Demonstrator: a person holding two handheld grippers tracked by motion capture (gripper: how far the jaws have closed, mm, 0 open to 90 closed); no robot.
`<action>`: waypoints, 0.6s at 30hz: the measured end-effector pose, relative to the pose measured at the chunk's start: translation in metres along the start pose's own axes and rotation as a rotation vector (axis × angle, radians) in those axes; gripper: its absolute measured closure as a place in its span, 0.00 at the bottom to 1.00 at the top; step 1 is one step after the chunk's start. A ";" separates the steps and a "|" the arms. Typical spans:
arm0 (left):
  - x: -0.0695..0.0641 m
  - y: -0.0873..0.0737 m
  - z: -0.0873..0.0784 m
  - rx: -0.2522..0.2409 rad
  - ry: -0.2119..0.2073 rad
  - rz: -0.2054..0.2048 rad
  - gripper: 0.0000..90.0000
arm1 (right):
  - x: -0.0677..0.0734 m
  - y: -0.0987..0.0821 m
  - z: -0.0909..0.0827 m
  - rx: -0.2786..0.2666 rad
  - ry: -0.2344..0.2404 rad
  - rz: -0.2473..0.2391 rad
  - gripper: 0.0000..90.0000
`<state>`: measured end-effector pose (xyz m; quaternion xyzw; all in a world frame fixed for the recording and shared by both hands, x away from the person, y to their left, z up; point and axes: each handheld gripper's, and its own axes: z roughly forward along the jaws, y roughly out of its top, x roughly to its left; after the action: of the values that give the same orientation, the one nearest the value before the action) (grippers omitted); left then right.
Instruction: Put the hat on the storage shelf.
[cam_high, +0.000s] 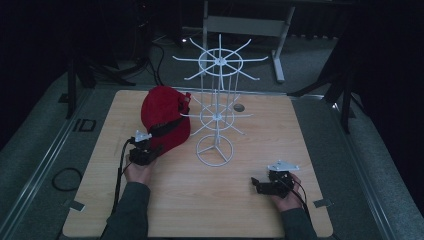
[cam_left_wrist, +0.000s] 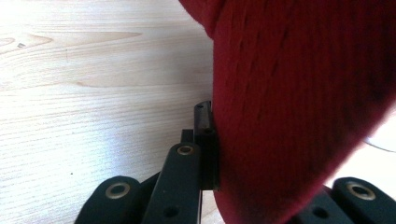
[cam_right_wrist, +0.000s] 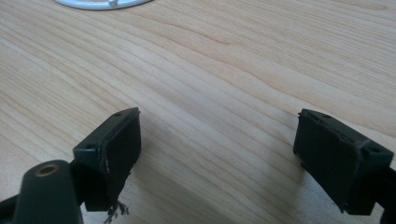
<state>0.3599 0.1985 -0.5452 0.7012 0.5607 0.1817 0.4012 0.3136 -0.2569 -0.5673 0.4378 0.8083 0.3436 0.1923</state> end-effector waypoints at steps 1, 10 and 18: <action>0.000 0.000 0.000 -0.002 -0.001 -0.005 0.96 | 0.000 0.000 0.000 0.000 0.000 -0.001 0.17; -0.003 0.000 -0.005 -0.023 -0.009 0.003 0.96 | 0.000 0.000 0.000 0.000 0.000 0.000 0.17; -0.001 0.004 -0.014 -0.059 -0.007 -0.008 0.96 | 0.000 0.000 0.000 0.000 0.000 0.000 0.17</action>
<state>0.3519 0.2021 -0.5335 0.6876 0.5564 0.1942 0.4242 0.3136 -0.2569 -0.5673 0.4376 0.8084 0.3436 0.1923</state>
